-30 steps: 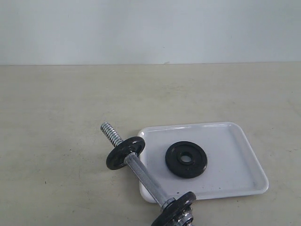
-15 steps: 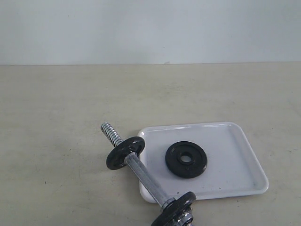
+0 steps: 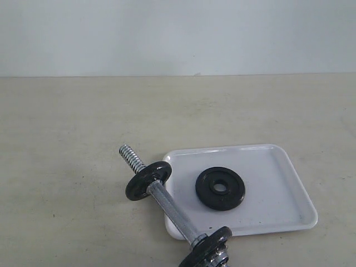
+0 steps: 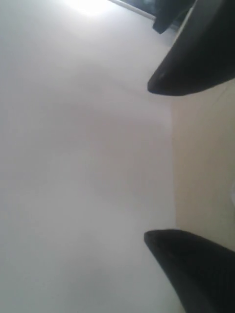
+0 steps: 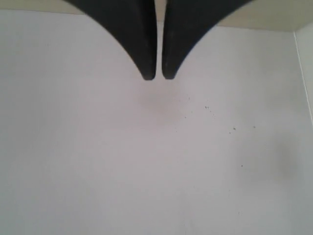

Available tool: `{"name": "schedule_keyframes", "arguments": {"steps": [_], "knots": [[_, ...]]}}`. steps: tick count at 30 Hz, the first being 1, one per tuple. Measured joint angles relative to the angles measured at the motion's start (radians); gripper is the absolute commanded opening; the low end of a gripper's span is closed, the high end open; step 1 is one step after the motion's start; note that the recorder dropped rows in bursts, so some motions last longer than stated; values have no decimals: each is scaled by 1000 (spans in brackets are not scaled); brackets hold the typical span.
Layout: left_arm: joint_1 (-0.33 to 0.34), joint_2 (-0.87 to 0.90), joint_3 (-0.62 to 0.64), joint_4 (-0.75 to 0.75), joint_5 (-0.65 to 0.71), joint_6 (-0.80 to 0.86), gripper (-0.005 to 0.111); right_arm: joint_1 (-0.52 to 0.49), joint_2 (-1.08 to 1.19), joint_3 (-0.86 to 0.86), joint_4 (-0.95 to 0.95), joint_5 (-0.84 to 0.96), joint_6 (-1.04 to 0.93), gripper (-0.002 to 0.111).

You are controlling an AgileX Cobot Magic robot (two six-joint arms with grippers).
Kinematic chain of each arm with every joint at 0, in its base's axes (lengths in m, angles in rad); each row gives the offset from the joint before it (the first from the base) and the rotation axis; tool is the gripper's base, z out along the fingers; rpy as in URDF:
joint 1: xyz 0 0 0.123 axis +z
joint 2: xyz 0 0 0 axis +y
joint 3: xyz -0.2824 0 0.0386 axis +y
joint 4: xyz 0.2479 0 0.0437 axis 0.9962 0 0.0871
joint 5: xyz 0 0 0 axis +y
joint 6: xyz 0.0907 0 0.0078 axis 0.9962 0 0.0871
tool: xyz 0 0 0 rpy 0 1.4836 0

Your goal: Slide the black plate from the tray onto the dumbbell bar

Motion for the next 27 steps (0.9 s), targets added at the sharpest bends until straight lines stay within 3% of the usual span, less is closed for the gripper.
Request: {"name": "schedule_keyframes", "arguments": {"steps": [2,5,7,9,12,17,19,22,27], "knots": [[0,0,0,36,56,-1,71,0,0,0,-2,18,-52,38],[0,0,0,101,129,-1,71,0,0,0,-4,25,-116,89],[0,0,0,125,156,-1,71,0,0,0,-4,22,-156,105],[0,0,0,132,163,-1,71,0,0,0,-6,1,-174,101],[0,0,2,132,192,-1,71,0,0,0,-6,-14,-186,87],[0,0,45,132,279,-38,71,0,0,0,-6,18,-187,51],[0,0,80,132,294,-61,71,0,0,0,-8,64,-191,42],[13,2,133,132,294,-72,68,13,24,0,-27,130,-225,39],[70,2,233,53,290,-78,46,85,120,0,-125,153,-278,39]]}}
